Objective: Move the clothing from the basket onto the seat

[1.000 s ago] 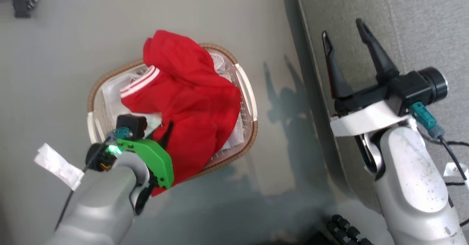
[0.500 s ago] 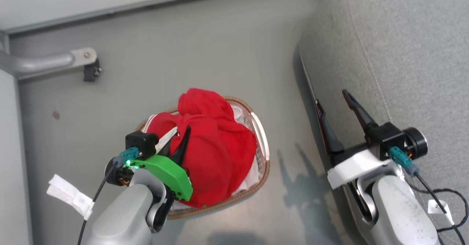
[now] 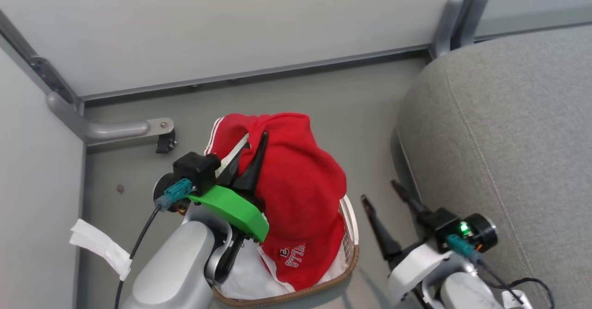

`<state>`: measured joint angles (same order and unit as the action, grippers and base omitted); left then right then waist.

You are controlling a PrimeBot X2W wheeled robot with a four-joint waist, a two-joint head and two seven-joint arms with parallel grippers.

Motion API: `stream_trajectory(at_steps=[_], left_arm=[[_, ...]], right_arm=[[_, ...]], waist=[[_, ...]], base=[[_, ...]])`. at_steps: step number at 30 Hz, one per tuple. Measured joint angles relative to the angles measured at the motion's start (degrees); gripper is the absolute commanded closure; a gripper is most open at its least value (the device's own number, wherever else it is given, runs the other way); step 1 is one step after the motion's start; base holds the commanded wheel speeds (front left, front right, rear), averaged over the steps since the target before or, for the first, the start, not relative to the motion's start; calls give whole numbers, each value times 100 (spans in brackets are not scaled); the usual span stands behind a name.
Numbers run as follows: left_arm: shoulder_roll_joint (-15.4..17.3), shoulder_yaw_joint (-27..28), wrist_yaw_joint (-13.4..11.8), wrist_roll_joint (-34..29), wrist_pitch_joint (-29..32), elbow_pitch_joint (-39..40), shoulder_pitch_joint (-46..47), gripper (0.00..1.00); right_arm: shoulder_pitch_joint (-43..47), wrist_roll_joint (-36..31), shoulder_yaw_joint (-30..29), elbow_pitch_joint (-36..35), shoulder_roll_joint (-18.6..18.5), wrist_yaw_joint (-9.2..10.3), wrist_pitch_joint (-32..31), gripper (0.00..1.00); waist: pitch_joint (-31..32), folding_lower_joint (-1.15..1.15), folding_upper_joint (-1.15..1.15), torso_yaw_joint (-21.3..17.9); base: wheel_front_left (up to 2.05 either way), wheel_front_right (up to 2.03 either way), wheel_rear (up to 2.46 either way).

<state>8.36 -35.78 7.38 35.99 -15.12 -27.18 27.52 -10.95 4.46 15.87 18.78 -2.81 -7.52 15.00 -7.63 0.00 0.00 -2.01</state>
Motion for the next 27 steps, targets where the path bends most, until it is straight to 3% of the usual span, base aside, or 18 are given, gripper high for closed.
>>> stream_trajectory(at_steps=[6,18,27], left_arm=[[-116,-103,0,-51,0,243,9,100],[-191,-630,0,-2,-1,436,171,100],[-271,-1390,0,223,0,506,412,100]], right_arm=[[-214,34,875,237,-54,0,0,0],[-1713,311,2135,687,-37,0,0,0],[-2089,300,2360,1814,-18,0,0,0]], waist=[[154,0,0,255],[183,0,0,639],[134,0,0,948]], base=[[0,0,0],[0,0,0],[0,0,0]])
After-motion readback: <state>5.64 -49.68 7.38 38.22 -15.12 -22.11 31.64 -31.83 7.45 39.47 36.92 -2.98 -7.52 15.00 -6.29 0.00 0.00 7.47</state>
